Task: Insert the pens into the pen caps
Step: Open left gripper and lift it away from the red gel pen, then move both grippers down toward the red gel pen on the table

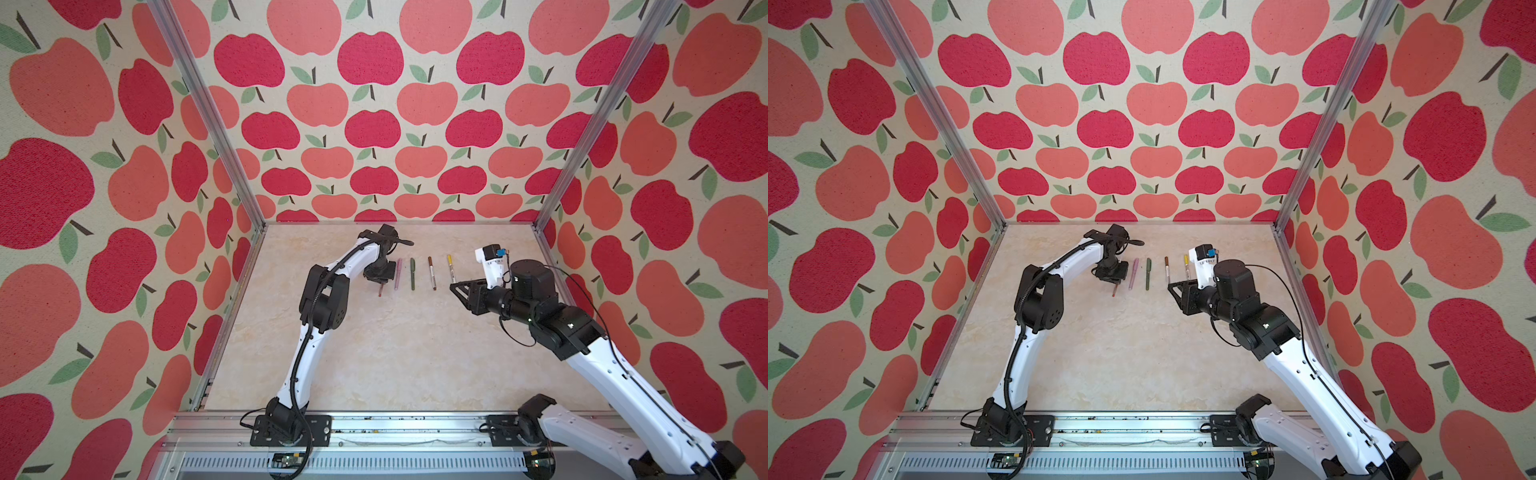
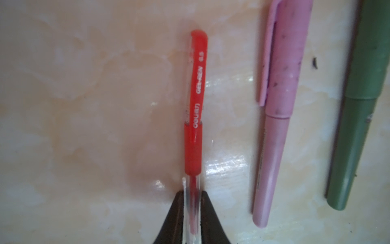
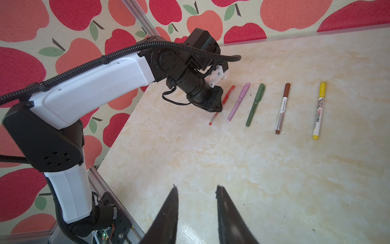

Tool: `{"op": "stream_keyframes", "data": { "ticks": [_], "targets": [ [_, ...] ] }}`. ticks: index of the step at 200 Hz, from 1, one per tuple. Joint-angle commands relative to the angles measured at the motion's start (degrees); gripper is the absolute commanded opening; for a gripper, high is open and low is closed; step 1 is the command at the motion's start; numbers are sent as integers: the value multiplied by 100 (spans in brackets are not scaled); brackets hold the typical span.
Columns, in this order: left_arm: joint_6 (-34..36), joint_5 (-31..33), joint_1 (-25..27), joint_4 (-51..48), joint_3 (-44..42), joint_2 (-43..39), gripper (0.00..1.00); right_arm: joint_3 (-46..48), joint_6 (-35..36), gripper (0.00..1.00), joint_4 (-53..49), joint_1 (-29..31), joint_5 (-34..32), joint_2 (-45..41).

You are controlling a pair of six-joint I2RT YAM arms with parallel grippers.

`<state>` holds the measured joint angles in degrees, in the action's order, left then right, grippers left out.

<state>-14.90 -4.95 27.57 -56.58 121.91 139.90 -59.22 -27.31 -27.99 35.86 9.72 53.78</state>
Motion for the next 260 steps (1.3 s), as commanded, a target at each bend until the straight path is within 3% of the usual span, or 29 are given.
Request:
{"op": "stream_keyframes", "data": {
  "ticks": [1,28,88,151,182,211,237,260],
  "targets": [
    [48,-6,29,-162,83,238,18,43,-38,33,-27,-39,5,-111],
    [26,-59,35,-119,53,132,22,51,-46,33,-36,-41,15,-118],
    [75,-367,126,179,-20,-722,44,21,15,33,-75,-44,-55,-78],
    [312,258,-38,420,-309,-2320,52,-207,191,35,-246,-249,-122,6],
    [160,403,-361,1106,-1284,-3502,57,-219,188,35,-220,-623,90,99],
    [-455,-138,-911,2173,-2726,-4655,61,-271,138,35,-94,-823,372,341],
    [-575,-624,-1200,2444,-3426,-5115,70,-440,147,35,-62,-809,482,756],
    [-283,-984,-1187,2258,-3700,-5149,73,-731,121,35,-139,-786,541,1251]
  ]
}}
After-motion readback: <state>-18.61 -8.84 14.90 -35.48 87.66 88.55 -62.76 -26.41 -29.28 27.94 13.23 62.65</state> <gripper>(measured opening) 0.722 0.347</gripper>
